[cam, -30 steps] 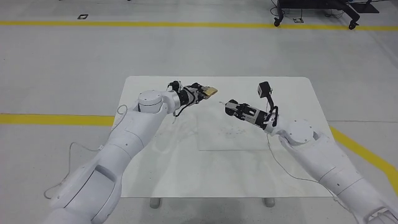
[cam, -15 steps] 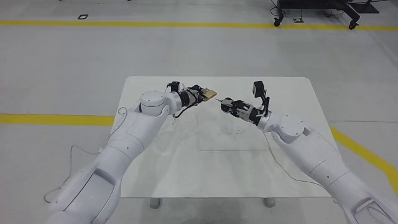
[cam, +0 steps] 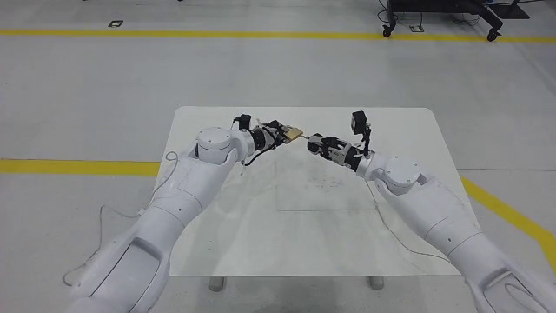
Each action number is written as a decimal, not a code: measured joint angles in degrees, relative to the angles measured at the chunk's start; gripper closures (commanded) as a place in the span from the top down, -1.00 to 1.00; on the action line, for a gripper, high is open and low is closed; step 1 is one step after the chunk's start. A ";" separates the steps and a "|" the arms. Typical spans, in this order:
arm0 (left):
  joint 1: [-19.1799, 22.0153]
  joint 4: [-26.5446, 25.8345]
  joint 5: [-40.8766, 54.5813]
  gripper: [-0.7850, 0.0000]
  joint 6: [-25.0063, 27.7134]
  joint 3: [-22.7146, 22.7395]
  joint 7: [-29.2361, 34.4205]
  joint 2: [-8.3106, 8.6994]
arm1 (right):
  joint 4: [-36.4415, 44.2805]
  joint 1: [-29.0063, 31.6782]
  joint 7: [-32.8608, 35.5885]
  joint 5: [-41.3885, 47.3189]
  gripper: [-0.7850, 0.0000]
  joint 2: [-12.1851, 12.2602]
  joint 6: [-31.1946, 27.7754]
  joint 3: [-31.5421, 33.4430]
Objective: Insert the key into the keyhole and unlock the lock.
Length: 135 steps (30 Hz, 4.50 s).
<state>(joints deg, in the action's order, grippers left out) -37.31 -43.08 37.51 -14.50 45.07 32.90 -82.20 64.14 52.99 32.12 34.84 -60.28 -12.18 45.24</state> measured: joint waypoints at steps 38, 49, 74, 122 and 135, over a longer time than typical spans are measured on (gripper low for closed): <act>-1.26 -0.37 -4.79 -1.00 -0.88 3.25 -0.75 -1.16 | -1.82 1.46 -0.27 -4.10 -1.00 -3.41 0.81 4.40; -1.57 -0.44 -5.85 -1.00 -1.15 4.13 -1.17 -1.47 | -0.33 2.22 -1.16 -7.52 -1.00 -4.33 1.67 4.40; -2.05 -0.60 -8.42 -1.00 -1.54 5.69 -0.97 -2.04 | 1.92 4.44 1.86 -10.55 -1.00 -5.37 1.99 6.80; -3.09 -2.72 -12.14 -1.00 7.34 9.38 6.92 -1.88 | 1.00 6.97 5.98 -10.77 1.00 -5.72 -5.58 14.65; -6.10 -7.67 -17.97 -1.00 18.32 10.49 5.35 -1.07 | 1.18 9.54 17.82 0.06 -0.78 -5.01 -7.24 19.12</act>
<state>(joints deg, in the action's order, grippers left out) -43.41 -50.75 19.54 3.82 55.56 38.26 -83.28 65.32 62.53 49.95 34.90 -65.29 -19.42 64.36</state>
